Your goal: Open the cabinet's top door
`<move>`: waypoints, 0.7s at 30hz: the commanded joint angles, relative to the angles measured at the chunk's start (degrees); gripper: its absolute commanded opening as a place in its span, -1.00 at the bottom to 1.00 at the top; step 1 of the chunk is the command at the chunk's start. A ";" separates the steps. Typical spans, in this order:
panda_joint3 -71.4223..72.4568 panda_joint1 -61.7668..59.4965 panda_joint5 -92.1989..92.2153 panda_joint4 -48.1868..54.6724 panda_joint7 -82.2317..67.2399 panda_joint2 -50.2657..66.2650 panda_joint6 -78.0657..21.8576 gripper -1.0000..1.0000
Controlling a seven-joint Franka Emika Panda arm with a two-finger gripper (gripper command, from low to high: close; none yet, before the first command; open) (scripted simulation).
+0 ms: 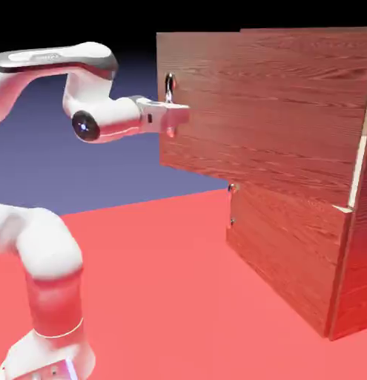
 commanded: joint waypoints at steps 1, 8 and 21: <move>-1.66 2.08 -2.09 -1.00 0.87 -1.09 0.45 -1.00; -12.09 16.37 -18.36 -7.16 8.78 -9.26 5.49 -1.00; -18.10 15.58 -50.75 -17.39 36.10 -24.19 -2.81 -1.00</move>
